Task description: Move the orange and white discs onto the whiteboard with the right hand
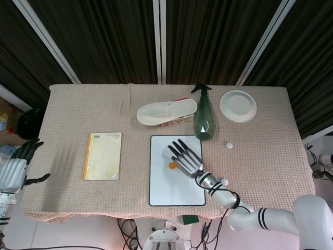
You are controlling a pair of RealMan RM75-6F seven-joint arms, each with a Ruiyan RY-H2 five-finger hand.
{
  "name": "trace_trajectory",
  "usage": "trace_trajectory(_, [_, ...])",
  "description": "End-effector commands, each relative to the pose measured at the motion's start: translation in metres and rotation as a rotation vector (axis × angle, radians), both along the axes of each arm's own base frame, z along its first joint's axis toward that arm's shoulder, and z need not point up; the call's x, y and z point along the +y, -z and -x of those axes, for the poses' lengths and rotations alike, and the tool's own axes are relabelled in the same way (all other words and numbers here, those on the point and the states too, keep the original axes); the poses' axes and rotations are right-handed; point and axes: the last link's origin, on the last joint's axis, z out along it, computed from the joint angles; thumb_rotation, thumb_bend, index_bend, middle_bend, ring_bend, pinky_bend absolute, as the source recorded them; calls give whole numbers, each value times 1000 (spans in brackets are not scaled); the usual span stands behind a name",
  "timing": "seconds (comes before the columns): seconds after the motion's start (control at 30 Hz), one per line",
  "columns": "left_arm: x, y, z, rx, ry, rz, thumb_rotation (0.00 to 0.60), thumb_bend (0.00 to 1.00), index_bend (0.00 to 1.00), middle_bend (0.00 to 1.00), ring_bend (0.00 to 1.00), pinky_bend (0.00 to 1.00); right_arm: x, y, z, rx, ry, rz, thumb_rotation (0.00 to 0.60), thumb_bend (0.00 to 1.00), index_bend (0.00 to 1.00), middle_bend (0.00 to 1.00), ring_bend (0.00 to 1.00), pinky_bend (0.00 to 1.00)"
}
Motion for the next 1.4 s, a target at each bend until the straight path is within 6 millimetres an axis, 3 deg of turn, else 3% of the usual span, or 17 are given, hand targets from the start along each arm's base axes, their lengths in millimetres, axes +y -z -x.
trace_trajectory(0.03, [0, 0, 1, 1, -1, 1, 600, 0, 138, 91, 88, 174, 0, 0, 0, -1, -1, -1, 600, 246, 567, 51, 0, 0])
trace_trajectory(0.7, [-1, 1, 0, 3, 1, 2, 600, 0, 138, 91, 88, 174, 1, -3, 1, 5, -2, -4, 600, 197, 329, 38, 0, 0])
trace_trajectory(1.23, [-1, 1, 0, 4, -2, 5, 600, 0, 138, 91, 88, 174, 2, -7, 1, -11, 0, -2, 600, 198, 240, 30, 0, 0])
trace_trajectory(1.4, [-2, 0, 1, 5, -3, 3, 600, 0, 138, 91, 88, 174, 6, -17, -2, -51, -11, 5, 600, 197, 230, 29, 0, 0])
